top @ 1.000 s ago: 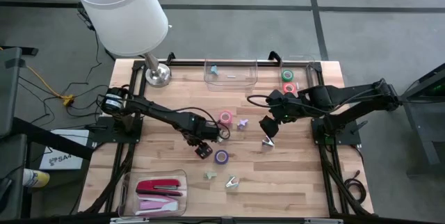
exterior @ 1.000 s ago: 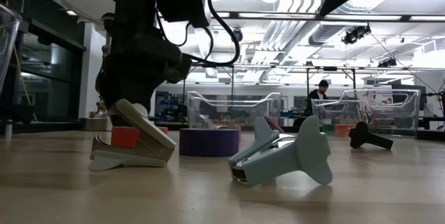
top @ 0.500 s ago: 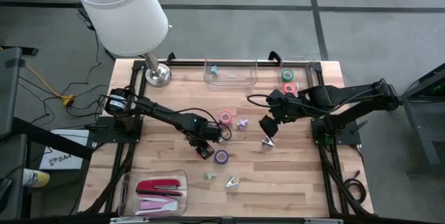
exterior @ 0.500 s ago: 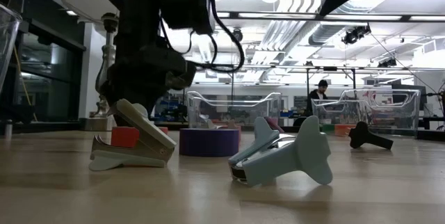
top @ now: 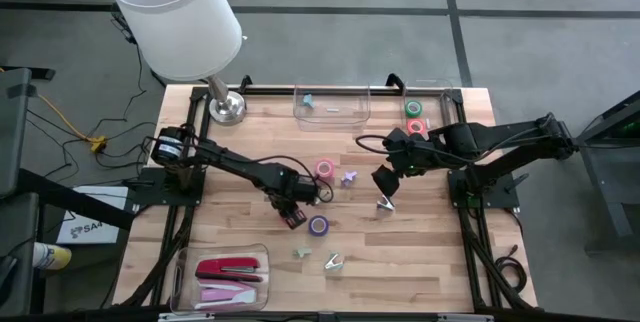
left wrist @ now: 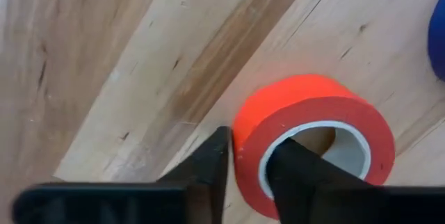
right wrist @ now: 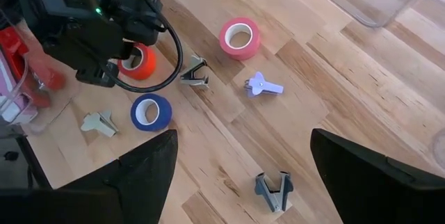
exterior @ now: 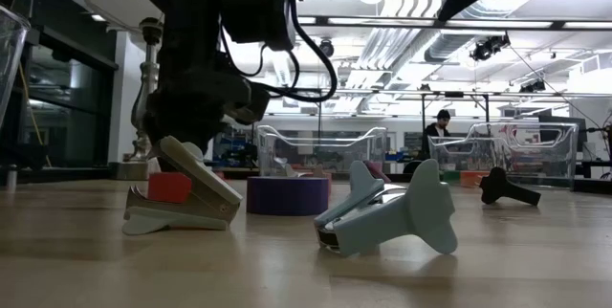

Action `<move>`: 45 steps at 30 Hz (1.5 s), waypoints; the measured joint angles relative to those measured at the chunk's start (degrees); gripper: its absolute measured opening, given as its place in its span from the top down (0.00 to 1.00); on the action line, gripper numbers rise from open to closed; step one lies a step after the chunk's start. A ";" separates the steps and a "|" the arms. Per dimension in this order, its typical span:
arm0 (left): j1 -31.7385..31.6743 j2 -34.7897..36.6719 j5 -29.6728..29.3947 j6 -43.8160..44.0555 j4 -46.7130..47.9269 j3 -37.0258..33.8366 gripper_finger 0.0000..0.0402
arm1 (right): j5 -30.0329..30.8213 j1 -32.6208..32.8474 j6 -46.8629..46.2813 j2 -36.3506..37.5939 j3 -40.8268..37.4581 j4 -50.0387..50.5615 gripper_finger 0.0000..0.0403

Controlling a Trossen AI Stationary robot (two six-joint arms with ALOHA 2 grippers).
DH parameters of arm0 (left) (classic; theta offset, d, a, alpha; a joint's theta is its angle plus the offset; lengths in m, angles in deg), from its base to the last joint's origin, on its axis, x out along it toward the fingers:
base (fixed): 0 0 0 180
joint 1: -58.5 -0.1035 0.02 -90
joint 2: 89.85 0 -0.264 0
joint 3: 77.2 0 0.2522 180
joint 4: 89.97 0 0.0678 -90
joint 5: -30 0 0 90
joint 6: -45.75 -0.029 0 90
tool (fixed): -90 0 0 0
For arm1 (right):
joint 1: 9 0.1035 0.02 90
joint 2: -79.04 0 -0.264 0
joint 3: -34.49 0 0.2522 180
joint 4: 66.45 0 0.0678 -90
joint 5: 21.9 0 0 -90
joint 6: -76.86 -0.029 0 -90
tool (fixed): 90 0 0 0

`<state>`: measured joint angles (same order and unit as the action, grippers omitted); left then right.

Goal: Pick and place Stapler, Stapler remover, tape
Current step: Put the red tape into the top right transparent bin

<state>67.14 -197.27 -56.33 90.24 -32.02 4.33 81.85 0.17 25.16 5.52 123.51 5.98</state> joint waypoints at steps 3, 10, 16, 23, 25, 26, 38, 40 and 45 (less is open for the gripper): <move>0.00 0.00 -0.69 -1.91 0.24 -0.03 0.91 | 0.01 0.00 -0.45 0.00 0.00 -0.02 0.20; 0.01 0.11 -1.94 -6.42 0.58 -0.01 0.91 | 0.01 -0.02 -0.97 -0.01 0.00 -0.09 0.20; -0.13 2.96 -7.04 -9.25 1.42 -0.31 0.91 | 0.01 -0.02 -0.98 0.00 0.00 -0.11 0.20; -1.87 10.17 -10.80 -13.40 1.67 -0.29 0.91 | 3.39 0.00 -0.85 0.00 0.00 -0.15 0.20; -2.79 12.89 -12.38 -15.00 0.76 -0.19 0.91 | 4.75 -0.02 -0.81 -0.01 0.00 -0.35 0.20; -3.25 14.22 -12.87 -16.09 -0.12 -0.18 0.91 | 5.32 0.00 -0.81 0.00 0.00 -0.61 0.20; -8.63 27.78 -13.49 -27.16 -17.42 -0.18 0.91 | 10.52 -0.22 9.52 0.00 0.00 -9.00 0.20; -9.11 28.76 -13.88 -29.76 -22.17 -0.16 0.91 | 10.47 -0.53 12.52 0.00 -0.02 -11.21 0.20; -9.14 29.73 -17.53 -34.49 -34.70 -0.05 0.91 | 9.88 -1.56 22.19 0.00 -0.09 -17.27 0.20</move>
<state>58.01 -167.54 -73.86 55.75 -66.71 4.28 91.73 -1.40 47.34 5.52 123.43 -11.29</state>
